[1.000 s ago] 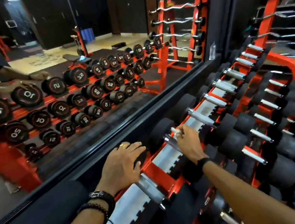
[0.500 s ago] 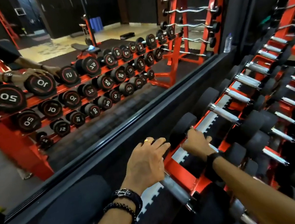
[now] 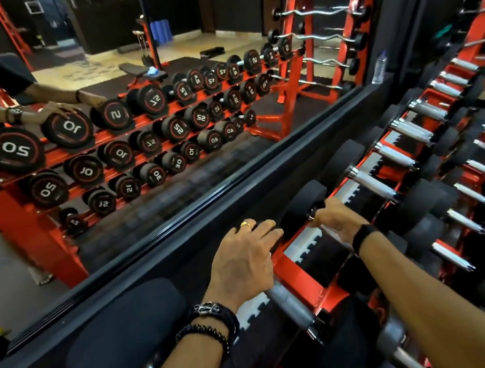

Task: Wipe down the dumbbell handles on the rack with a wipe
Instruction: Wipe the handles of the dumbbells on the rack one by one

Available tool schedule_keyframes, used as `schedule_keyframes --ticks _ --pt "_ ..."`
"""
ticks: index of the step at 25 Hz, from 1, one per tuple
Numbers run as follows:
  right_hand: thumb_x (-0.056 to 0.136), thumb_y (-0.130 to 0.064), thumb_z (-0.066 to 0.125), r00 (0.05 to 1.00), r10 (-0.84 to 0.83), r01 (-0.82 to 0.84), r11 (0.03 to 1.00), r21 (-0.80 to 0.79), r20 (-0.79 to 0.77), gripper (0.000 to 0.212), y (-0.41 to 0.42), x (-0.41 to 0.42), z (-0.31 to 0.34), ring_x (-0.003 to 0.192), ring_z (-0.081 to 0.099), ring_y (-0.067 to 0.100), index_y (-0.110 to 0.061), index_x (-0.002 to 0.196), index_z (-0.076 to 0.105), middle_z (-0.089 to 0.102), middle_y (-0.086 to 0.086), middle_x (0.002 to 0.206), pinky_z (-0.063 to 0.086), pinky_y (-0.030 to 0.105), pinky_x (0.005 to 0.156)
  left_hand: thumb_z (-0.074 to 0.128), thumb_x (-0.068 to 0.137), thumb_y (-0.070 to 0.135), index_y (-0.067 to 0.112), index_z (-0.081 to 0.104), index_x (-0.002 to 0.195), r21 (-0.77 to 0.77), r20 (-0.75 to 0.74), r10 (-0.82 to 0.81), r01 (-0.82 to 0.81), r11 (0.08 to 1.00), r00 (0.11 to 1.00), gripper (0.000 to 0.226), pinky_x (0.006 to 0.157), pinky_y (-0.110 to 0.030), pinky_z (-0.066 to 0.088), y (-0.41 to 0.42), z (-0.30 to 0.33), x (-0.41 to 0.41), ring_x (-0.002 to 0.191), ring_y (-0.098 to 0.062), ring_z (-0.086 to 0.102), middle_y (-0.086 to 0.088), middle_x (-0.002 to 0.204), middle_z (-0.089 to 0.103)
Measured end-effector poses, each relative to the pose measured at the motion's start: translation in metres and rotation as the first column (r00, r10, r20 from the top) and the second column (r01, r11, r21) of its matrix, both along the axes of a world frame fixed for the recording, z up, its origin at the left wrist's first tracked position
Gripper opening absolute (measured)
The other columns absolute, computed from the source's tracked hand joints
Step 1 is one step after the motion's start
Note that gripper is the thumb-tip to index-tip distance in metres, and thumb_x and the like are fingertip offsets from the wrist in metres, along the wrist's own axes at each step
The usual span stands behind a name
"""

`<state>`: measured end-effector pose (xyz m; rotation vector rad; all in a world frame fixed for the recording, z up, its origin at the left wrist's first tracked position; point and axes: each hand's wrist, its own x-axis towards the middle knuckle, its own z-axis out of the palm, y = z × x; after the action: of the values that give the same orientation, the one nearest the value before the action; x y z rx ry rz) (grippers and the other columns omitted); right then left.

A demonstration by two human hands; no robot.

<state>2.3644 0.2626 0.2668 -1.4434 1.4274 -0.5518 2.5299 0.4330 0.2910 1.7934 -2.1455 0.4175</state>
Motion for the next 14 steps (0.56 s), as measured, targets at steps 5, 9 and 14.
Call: schedule_keyframes --ticks 5,9,14 --pt "0.069 0.007 0.073 0.994 -0.107 0.107 0.994 -0.013 -0.007 0.028 0.003 0.000 -0.010 0.102 0.061 0.029 -0.012 0.087 0.063 0.063 0.010 0.095 0.050 0.032 0.082 0.075 0.072 0.024 0.024 0.066 0.121 0.005 -0.016 -0.016 0.016 1.000 1.000 0.050 0.078 -0.033 0.057 0.000 0.000 0.000 0.105 -0.018 0.063 0.005 0.125 0.065" --pt "0.063 -0.012 0.068 0.950 -0.148 0.131 0.988 -0.082 -0.274 0.031 0.008 0.002 -0.016 0.111 0.047 0.033 -0.018 0.088 0.050 0.050 0.010 0.102 0.040 0.040 0.098 0.077 0.070 0.023 0.023 0.067 0.120 -0.008 -0.031 -0.016 0.015 1.000 0.999 0.050 0.076 -0.033 0.058 0.001 0.000 0.000 0.103 -0.018 0.064 0.005 0.123 0.066" --pt "0.072 -0.005 0.057 0.801 0.032 -0.189 0.961 -0.203 -0.598 0.030 0.022 0.008 -0.018 0.123 0.035 0.032 -0.010 0.099 0.048 0.047 0.008 0.116 0.005 0.057 0.112 0.073 0.073 0.023 0.024 0.066 0.121 -0.010 -0.032 -0.022 0.021 1.000 0.999 0.049 0.079 -0.032 0.055 -0.002 -0.002 0.003 0.105 -0.018 0.062 0.006 0.125 0.064"
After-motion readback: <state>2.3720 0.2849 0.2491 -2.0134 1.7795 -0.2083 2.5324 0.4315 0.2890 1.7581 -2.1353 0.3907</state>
